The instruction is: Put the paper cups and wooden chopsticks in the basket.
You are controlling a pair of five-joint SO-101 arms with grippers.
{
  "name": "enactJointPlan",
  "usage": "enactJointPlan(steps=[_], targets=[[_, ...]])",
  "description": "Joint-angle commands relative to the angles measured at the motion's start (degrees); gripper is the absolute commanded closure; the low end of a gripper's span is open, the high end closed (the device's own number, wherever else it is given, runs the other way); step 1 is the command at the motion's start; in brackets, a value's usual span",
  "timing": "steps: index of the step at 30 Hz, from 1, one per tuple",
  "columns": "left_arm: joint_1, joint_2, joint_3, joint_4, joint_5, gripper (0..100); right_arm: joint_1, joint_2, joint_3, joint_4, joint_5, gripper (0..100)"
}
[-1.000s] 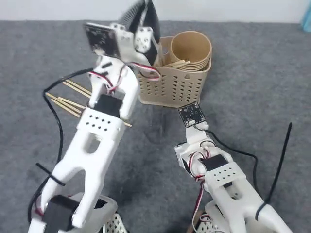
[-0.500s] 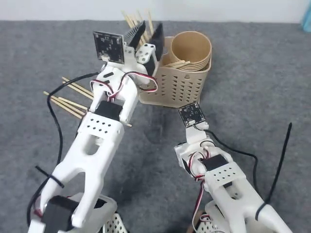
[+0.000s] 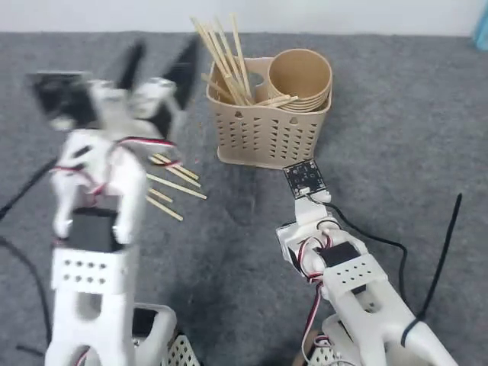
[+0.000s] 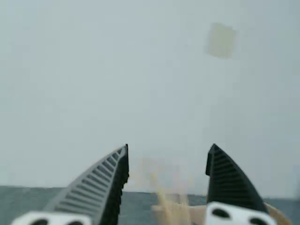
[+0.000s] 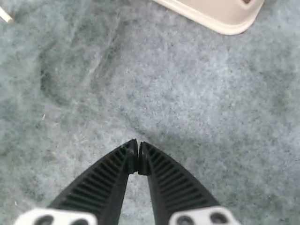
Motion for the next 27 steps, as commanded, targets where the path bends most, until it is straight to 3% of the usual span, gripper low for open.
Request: enactJointPlan(steps=[1, 5, 9, 15, 22, 27], targets=[[-12.3, -0.6, -2.7, 1.5, 5.6, 74, 0.6, -0.4, -0.6, -1.2, 1.2, 99.1], [-22.7, 4.7, -2.8, 1.5, 10.1, 74, 0.6, -0.4, -0.6, -1.2, 1.2, 99.1], [-28.7, 12.7, -2.7, 1.7, 11.2, 74, 0.6, -0.4, -0.4, -1.2, 1.2, 99.1], [-31.6, 28.2, -4.4, 1.7, 13.2, 74, 0.6, -0.4, -0.4, -1.3, 1.2, 99.1], [-34.7, 49.0, -15.8, 1.9, 17.2, 74, 0.6, -0.4, -0.4, -1.6, 0.8, 99.1], [-35.3, 61.7, -28.1, 11.1, 17.2, 74, 0.6, -0.4, -0.4, -1.7, 0.8, 99.1]])
